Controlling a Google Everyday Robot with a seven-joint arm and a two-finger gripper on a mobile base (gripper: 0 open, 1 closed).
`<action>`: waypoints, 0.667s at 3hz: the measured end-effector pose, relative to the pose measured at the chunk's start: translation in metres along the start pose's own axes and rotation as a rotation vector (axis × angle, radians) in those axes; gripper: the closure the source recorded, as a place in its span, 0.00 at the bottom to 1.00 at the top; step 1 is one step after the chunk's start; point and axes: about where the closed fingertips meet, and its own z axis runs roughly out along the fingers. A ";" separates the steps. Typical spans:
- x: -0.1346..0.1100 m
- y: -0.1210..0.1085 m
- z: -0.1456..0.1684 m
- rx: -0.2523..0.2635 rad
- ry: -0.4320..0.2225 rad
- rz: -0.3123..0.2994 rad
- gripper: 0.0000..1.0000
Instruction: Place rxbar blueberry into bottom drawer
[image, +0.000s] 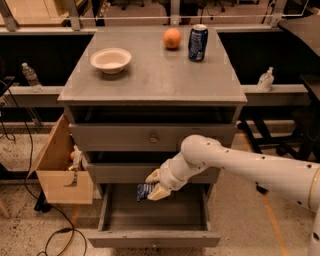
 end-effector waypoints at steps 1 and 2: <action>0.023 -0.001 0.055 -0.011 -0.052 0.061 1.00; 0.023 -0.001 0.055 -0.011 -0.052 0.061 1.00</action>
Offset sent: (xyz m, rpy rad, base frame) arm 0.0040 0.0102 -0.0394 0.0343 0.0277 -0.0306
